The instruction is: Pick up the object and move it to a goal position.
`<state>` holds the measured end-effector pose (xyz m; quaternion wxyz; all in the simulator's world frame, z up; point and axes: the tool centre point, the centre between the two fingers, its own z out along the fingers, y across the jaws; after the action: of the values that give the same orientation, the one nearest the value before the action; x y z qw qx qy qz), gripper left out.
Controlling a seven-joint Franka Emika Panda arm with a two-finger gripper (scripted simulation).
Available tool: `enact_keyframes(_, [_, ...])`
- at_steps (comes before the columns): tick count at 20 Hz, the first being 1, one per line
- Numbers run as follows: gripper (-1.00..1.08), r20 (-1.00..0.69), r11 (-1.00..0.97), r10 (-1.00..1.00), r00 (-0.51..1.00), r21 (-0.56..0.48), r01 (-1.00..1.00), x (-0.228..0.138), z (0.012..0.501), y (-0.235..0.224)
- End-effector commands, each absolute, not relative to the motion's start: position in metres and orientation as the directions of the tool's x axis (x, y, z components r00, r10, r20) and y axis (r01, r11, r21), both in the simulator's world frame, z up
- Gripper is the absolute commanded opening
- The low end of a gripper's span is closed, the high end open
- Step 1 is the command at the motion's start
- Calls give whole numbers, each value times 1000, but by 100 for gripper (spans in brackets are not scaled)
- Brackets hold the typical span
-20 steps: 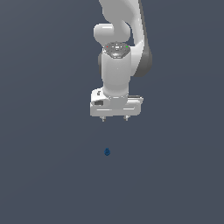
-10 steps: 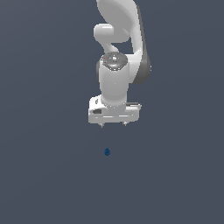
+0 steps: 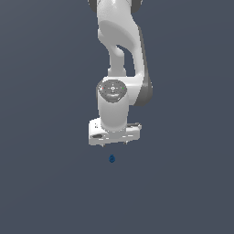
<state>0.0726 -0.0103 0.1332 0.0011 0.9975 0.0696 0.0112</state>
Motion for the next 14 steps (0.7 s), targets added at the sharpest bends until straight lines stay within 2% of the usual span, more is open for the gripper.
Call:
enact_keyframes(1, [100, 16, -988, 156, 988, 3, 156, 81, 121, -15])
enact_keyframes(14, [100, 0, -981, 192, 981, 0, 192, 97, 93, -25])
